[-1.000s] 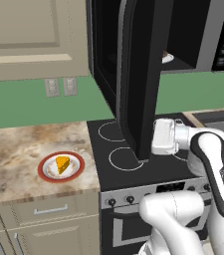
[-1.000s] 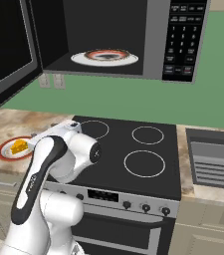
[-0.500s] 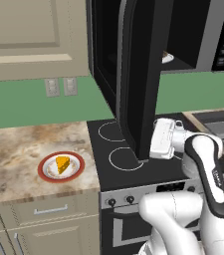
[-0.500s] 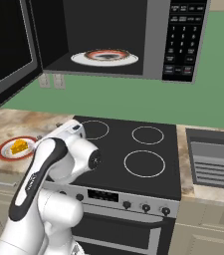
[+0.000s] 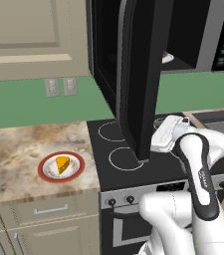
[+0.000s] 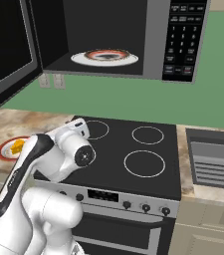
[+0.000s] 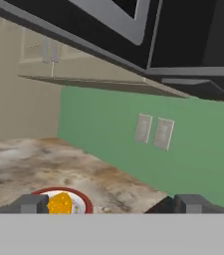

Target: Pick the cheese from the counter and place it in the microwave. Then turn on the microwave.

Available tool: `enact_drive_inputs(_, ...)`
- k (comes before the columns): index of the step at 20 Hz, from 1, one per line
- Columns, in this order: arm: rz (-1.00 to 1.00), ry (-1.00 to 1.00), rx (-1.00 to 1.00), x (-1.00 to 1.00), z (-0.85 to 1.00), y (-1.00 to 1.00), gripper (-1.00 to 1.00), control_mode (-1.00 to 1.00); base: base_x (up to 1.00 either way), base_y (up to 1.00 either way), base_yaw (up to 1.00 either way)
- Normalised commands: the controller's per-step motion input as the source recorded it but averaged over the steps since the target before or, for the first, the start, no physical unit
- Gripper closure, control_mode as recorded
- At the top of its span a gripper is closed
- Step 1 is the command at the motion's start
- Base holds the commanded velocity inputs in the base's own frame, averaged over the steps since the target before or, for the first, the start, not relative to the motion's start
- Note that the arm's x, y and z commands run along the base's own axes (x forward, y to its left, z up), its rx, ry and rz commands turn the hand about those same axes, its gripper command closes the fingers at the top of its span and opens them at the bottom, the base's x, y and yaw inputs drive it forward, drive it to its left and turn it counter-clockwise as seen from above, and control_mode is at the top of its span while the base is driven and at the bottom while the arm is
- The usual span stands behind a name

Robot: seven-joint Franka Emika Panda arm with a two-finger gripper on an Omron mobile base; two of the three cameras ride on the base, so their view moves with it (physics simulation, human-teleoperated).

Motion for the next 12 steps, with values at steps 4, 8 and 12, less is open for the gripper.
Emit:
enact_drive_inputs(4, -0.4, -0.01, 0.0, -0.19, -0.29, 0.23, -1.0, -1.0, 0.0, 0.0, 0.0)
enact_drive_inputs(8, -0.37, 0.0, 0.0, -0.21, -0.33, 0.22, -1.0, -1.0, 0.0, 0.0, 0.0)
enact_drive_inputs(12, -0.35, 0.0, 0.0, -0.24, -0.35, 0.2, -1.0, -1.0, 0.0, 0.0, 0.0)
